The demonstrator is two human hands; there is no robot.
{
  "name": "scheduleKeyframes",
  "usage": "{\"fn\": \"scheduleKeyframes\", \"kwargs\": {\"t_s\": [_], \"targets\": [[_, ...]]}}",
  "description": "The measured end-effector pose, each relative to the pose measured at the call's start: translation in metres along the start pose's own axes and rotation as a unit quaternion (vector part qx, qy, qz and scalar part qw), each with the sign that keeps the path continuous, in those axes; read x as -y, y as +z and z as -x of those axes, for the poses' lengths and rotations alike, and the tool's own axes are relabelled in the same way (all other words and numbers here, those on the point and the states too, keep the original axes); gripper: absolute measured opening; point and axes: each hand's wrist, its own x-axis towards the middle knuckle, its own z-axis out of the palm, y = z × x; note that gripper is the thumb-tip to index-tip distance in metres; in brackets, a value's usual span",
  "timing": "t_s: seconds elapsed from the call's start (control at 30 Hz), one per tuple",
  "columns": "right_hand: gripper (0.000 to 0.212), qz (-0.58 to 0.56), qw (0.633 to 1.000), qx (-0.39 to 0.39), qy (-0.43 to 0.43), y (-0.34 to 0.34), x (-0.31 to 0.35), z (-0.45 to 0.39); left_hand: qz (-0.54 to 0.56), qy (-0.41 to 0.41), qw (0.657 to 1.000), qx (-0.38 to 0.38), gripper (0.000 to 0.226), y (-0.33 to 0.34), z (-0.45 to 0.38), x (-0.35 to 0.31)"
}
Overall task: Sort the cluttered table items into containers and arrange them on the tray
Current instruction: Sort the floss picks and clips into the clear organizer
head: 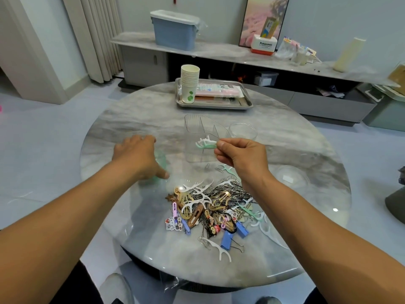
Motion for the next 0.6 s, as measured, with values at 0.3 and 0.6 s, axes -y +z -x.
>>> {"fn": "scheduleKeyframes", "kwargs": {"t_s": [0.3,0.6], "targets": [[0.007,0.004,1.0,-0.001,0.007,0.001,-0.001,0.004,0.118,0.017,0.993,-0.011,0.079,0.027,0.002,0.002],[0.011,-0.007,1.0,0.029,-0.006,-0.002,0.003,0.006,0.087,0.216,0.962,-0.14,0.064,0.011,0.014,-0.02]]}}
